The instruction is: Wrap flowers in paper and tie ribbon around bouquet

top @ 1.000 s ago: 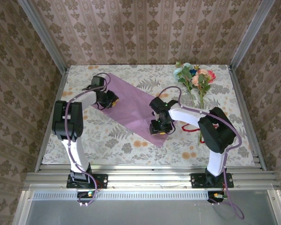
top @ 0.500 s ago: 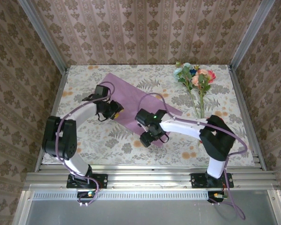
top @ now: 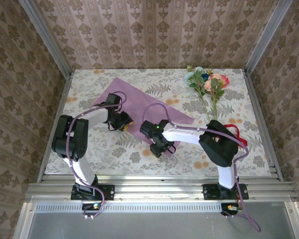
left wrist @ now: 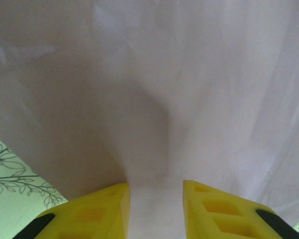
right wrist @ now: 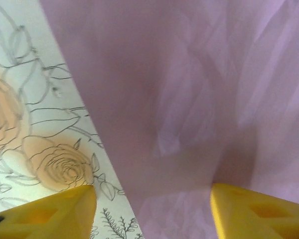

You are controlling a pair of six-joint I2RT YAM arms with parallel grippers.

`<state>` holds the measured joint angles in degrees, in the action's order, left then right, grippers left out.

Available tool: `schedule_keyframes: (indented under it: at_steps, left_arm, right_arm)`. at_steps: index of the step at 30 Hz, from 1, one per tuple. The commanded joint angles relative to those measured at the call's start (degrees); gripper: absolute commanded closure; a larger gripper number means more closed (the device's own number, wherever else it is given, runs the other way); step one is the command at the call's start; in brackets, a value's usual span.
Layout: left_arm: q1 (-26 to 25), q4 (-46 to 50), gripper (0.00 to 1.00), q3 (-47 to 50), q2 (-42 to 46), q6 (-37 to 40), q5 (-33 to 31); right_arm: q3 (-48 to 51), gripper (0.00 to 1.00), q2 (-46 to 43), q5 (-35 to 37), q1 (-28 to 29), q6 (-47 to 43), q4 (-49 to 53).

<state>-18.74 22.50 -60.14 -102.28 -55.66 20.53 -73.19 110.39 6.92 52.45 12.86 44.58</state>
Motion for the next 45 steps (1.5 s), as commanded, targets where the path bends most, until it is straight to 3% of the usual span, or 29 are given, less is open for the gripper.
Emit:
schedule_keyframes:
  at_steps: [1,12,16,19,29,36,37,40,42,45]
  left_arm:
    - [-0.4,0.6,0.69,-1.5,-0.8,1.0,-1.0]
    - [-1.4,2.8,0.68,-2.2,0.9,2.0,-2.4]
    - [-2.1,3.8,0.64,-1.6,3.1,1.6,-3.0]
    - [-2.4,4.6,0.62,-0.7,5.2,0.7,-3.2]
    - [-2.9,1.9,0.53,5.3,10.7,-8.2,-1.7]
    - [-0.6,3.2,0.49,4.8,10.0,-8.7,-1.6]
    - [1.0,3.3,0.49,5.2,10.7,-8.0,-2.5]
    - [6.6,2.2,0.49,4.2,10.5,-3.9,-2.9]
    - [10.1,4.7,0.51,0.8,8.3,-0.4,-2.7]
    - [13.6,6.7,0.53,-3.1,5.5,4.1,-3.6]
  right_arm:
    - [-1.0,0.46,1.7,2.9,0.2,-0.4,1.7]
    - [-1.9,0.78,0.3,-1.2,-0.7,-0.8,1.5]
    - [-1.7,0.94,-0.7,-3.8,-1.5,-0.9,1.3]
    - [-1.9,1.0,-2.0,-6.9,-1.8,-1.0,1.1]
    - [-2.6,1.0,-5.6,-17.7,-4.8,0.6,1.9]
    - [-2.2,1.0,-6.7,-16.6,-6.1,0.9,2.5]
    - [-2.1,0.98,-6.7,-15.8,-6.4,1.1,2.5]
    - [-2.4,0.74,-6.3,-14.2,-7.4,2.5,2.4]
    - [-3.1,0.65,-5.5,-14.0,-8.5,3.7,2.5]
    - [-4.2,0.62,-4.0,-15.0,-10.0,4.9,2.6]
